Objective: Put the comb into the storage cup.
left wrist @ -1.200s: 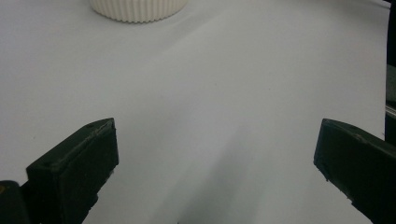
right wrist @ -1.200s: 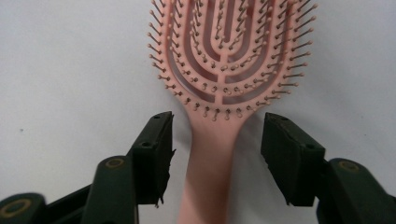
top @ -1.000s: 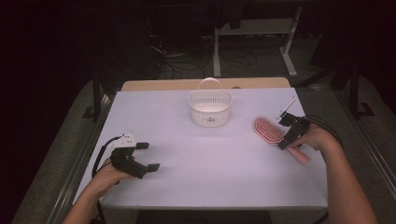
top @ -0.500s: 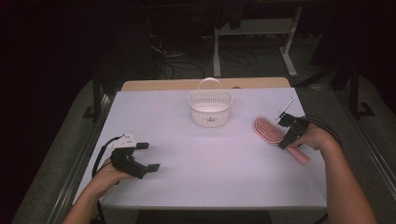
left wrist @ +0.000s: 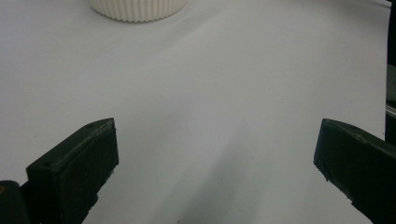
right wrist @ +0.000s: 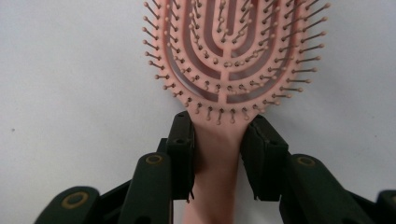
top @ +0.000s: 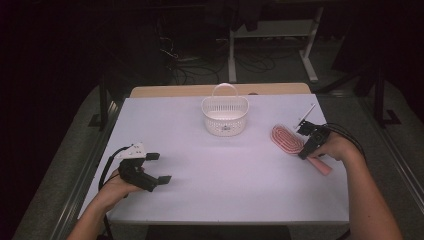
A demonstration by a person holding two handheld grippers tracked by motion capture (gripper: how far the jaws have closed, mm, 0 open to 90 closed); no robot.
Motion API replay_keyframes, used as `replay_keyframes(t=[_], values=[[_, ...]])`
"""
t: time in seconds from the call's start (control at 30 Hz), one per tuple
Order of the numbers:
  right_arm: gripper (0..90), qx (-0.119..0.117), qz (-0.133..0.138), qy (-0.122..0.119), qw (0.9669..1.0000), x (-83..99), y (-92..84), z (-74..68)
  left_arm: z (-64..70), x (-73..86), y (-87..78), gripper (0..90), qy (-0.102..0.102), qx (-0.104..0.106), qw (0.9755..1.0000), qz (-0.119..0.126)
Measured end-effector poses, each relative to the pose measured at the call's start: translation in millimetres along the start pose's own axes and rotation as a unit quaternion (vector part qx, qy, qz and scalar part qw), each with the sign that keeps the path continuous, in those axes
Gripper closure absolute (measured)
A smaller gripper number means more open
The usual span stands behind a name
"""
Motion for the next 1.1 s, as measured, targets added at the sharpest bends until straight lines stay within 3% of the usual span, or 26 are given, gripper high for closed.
replay_keyframes(t=[0.73, 1.1], values=[[68.7, 0.015, -0.018, 0.034, 0.9991, -1.6, 0.8, 1.9, -0.1, -0.1, -0.5, 0.0, 0.000, 0.000, 1.0000, 0.001], [69.1, 0.008, 0.014, 0.044, 0.9989, -1.7, -1.5, 3.7, -0.5, 0.0, -0.4, 0.0, -0.003, -0.001, 1.0000, 0.001]])
Point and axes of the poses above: each handheld gripper's, and its own axes: y roughly forward along the jaws, x roughly out of its underside, z roughly to its right, the point moved 10 cm from there along y, roughly forward along the jaws, and after that the axes turned 4 degrees about -y, right-handed, at the moved point
